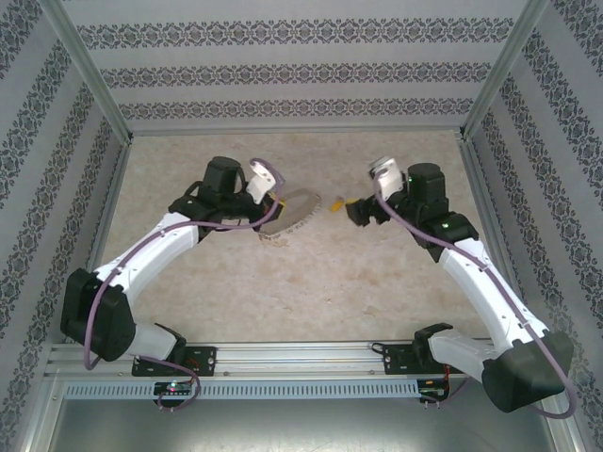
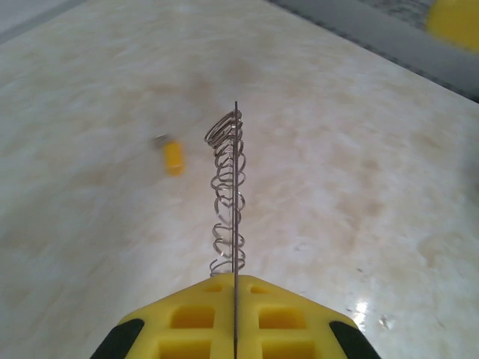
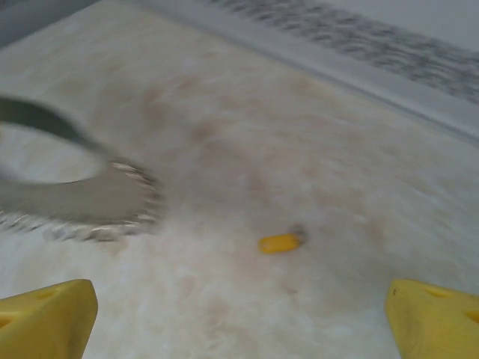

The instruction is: Put the keys on the keyring

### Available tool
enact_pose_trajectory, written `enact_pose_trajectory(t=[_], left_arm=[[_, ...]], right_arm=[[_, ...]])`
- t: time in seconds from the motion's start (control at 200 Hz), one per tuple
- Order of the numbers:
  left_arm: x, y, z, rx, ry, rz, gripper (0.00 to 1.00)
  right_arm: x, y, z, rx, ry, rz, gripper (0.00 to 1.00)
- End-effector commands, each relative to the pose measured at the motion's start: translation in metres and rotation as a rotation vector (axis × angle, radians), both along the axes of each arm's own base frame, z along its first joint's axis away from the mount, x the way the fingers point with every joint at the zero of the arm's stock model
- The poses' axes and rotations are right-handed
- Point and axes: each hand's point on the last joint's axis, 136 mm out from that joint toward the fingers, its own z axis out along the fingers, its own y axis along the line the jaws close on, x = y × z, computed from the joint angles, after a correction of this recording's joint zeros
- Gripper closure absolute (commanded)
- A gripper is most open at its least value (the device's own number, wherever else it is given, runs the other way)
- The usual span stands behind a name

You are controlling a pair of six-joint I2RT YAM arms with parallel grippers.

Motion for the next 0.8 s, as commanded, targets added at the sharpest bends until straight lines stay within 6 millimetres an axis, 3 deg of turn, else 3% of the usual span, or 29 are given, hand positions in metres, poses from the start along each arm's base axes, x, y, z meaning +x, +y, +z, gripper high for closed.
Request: enact_pose_trajectory(t=[0.0,0.07,0.205,0.365,0.63,0.724,0.794], left_arm=[[0.012,0.041,0.005,-0.018,0.149,0.281,1.0],[0.008,0.054,0.003,-0.038,0.248,0.339,1.0],[0.001,0.069,-0.001,-0.062,0.338,0.442,1.0],[-0.006,0.082,0.001,-0.07,0.323,0.501,1.0],[-0.02,0.103,-0.002,-0.028,0.292,0.562,1.0],[-0.026,0.106,-0.004,-0.026,0.318,0.569,1.0],[-0.028,0.107,-0.004,-0.024,0.341,0.574,1.0]], right_arm=[[0.035,-0.035,-0.023,0.169,0.168,-0.349,0.04],[0.044,-0.041,-0.054,0.187,0.352,-0.446,0.13],[0.06,-0.03,-0.102,0.257,0.619,-0.572,0.31],[0.081,-0.007,-0.143,0.285,0.775,-0.651,0.37],[0.119,0.028,-0.18,0.215,0.822,-0.65,0.45],[0.127,0.034,-0.191,0.155,0.823,-0.637,0.46],[0.13,0.027,-0.201,0.064,0.814,-0.64,0.5]])
